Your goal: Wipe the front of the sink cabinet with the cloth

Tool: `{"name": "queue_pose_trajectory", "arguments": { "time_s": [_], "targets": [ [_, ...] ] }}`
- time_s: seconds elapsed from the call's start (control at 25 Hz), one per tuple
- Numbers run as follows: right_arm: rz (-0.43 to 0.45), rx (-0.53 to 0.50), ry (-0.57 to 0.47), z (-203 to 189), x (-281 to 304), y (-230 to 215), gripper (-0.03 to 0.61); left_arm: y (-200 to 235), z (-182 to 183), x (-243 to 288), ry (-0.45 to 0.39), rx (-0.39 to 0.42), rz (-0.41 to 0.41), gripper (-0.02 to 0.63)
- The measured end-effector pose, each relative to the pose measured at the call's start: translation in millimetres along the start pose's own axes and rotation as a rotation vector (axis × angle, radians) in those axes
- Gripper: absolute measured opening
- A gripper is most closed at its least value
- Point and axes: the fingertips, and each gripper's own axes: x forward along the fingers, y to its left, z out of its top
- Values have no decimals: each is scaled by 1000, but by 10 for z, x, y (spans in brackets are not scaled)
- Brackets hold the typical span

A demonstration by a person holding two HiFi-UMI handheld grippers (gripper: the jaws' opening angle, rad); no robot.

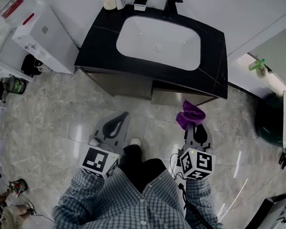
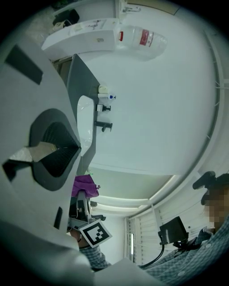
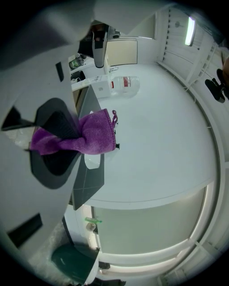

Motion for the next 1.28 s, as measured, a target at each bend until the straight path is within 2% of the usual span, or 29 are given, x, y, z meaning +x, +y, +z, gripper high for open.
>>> {"name": "queue_pose_trajectory", "arguments": {
  "time_s": [0.28, 0.48, 0.84, 1.08, 1.28],
  "targets": [
    [29, -4, -7, -63, -444, -57, 74, -338, -5, -263, -20, 10, 26, 11],
    [56, -2, 12, -246, -887, -140, 75, -844, -74, -527, -28, 31, 21, 11],
    [94, -2, 20, -684, -1706, -289, 75, -1626, -335, -1040, -46, 14, 50, 11],
    [141, 2, 37, -862, -2038, -249, 74, -1837, -419, -1323, -44, 1, 91, 11],
    [183, -4, 12, -780, -2148, -56, 75, -1809, -407, -1499, -44, -10, 110, 11]
  ]
}}
